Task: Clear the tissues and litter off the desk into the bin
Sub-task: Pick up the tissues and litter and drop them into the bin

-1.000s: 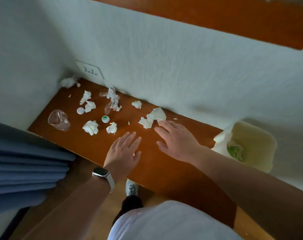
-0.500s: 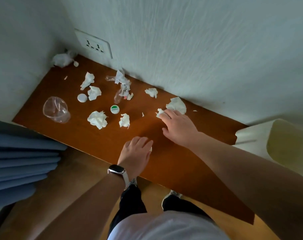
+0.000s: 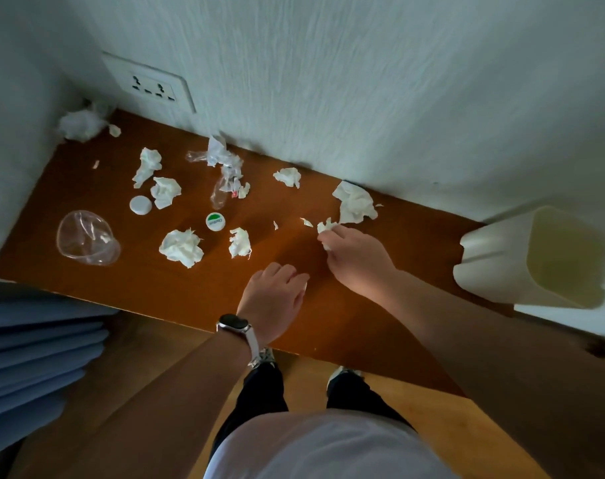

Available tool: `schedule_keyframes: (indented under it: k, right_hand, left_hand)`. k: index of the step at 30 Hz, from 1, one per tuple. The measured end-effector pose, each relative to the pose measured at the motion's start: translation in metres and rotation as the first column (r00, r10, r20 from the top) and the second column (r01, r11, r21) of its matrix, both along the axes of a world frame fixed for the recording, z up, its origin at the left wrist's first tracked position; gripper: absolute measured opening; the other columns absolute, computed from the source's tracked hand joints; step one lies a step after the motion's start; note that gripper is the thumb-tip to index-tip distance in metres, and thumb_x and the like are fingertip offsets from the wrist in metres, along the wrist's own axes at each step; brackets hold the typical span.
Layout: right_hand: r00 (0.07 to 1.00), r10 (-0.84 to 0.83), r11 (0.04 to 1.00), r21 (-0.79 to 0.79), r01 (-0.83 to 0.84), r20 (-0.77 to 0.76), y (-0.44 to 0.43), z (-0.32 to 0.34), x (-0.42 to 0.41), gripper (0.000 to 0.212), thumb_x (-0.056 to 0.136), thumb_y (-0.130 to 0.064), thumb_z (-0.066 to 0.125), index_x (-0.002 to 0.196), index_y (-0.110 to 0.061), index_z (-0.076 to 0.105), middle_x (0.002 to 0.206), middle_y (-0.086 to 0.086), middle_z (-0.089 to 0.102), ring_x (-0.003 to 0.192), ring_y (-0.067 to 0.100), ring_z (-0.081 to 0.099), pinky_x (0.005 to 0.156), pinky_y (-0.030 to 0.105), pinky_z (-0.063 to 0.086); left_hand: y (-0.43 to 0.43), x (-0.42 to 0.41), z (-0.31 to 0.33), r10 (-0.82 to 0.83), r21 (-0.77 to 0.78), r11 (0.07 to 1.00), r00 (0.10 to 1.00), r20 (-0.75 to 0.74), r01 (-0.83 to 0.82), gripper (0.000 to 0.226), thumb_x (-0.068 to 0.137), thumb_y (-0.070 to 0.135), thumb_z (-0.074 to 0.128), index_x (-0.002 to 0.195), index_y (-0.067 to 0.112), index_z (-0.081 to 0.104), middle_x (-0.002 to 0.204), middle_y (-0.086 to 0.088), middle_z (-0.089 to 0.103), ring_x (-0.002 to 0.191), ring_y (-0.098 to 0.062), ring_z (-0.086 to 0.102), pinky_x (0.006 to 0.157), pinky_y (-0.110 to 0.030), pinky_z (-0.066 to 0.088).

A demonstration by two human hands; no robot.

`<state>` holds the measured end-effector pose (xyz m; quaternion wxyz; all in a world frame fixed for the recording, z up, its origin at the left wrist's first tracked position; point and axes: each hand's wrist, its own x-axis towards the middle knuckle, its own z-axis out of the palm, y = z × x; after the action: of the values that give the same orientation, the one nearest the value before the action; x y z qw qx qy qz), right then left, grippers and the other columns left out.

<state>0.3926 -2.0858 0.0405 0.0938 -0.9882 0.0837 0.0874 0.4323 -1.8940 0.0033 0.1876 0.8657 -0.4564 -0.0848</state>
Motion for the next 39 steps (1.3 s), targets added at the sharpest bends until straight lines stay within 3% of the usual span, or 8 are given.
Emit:
schedule_keyframes:
  k: [9,16,22,24,28,33,39]
  right_hand:
    - [0.977,-0.104,0.987,0.141,0.078,0.187,-0.004,0.040,-0.043,0.030,0.079,-0.014,0.072,0.107,-0.018,0.063,0.091,-0.004,0.064,0.069,0.005,0.053,0.057,0.010,0.038]
    - [0.926,-0.278,0.954,0.190,0.233,0.257,-0.030,0.077,-0.074,0.029,0.082,-0.019,0.072,0.107,-0.025,0.059,0.093,-0.010,0.062,0.072,0.004,0.054,0.060,0.007,0.039]
    - [0.823,-0.384,0.922,0.223,0.317,0.418,-0.077,0.118,-0.122,0.026,0.083,-0.015,0.070,0.106,-0.018,0.059,0.098,-0.005,0.064,0.079,0.002,0.053,0.062,0.019,0.048]
    - [0.778,-0.447,0.892,0.282,0.353,0.441,-0.095,0.129,-0.141,0.023,0.085,-0.015,0.065,0.107,-0.019,0.058,0.097,-0.008,0.060,0.078,0.004,0.051,0.061,0.019,0.045]
    - [0.709,-0.548,0.837,0.303,0.457,0.445,-0.134,0.141,-0.185,0.021,0.088,-0.023,0.059,0.108,-0.026,0.056,0.102,-0.012,0.058,0.082,0.001,0.045,0.065,0.012,0.034]
    - [0.690,-0.596,0.803,0.285,0.523,0.411,-0.177,0.137,-0.233,0.024,0.088,-0.026,0.054,0.113,-0.027,0.054,0.109,-0.010,0.059,0.087,0.008,0.051,0.071,0.024,0.037]
    - [0.816,-0.518,0.850,0.267,0.455,0.258,-0.205,0.122,-0.251,0.040,0.091,-0.036,0.049,0.130,-0.028,0.048,0.127,-0.004,0.053,0.109,0.016,0.050,0.085,0.031,0.043]
  left_hand:
    - [-0.012,0.004,0.007,-0.014,0.038,0.999,0.999,-0.029,0.015,0.008,0.090,0.018,0.062,0.096,0.016,0.068,0.090,0.000,0.065,0.079,-0.014,0.054,0.065,-0.028,0.049]
    - [-0.049,-0.007,0.053,0.033,-0.095,0.995,0.996,-0.080,-0.040,0.006,0.088,0.019,0.067,0.092,0.015,0.070,0.085,0.000,0.067,0.076,-0.010,0.057,0.063,-0.022,0.050]
    - [-0.130,-0.031,0.115,-0.079,-0.234,0.970,0.994,-0.069,0.061,0.006,0.090,0.025,0.063,0.093,0.021,0.066,0.089,0.008,0.063,0.079,-0.002,0.048,0.065,-0.007,0.032]
    - [-0.157,-0.043,0.132,-0.125,-0.276,0.956,0.990,-0.068,0.101,0.007,0.091,0.027,0.060,0.092,0.022,0.065,0.089,0.010,0.062,0.080,-0.002,0.048,0.066,-0.008,0.030]
    - [-0.210,-0.072,0.152,-0.214,-0.294,0.937,0.975,-0.058,0.188,0.010,0.092,0.028,0.058,0.095,0.023,0.066,0.090,0.011,0.062,0.083,-0.005,0.051,0.069,-0.010,0.033]
    - [-0.265,-0.108,0.161,-0.270,-0.269,0.931,0.962,-0.050,0.247,0.013,0.091,0.029,0.059,0.098,0.023,0.068,0.093,0.011,0.063,0.084,-0.005,0.050,0.071,-0.017,0.036]
    - [-0.285,-0.125,0.151,-0.302,-0.154,0.940,0.953,0.041,0.304,0.026,0.091,0.033,0.059,0.114,0.023,0.066,0.110,0.006,0.065,0.100,-0.012,0.054,0.081,-0.023,0.041]
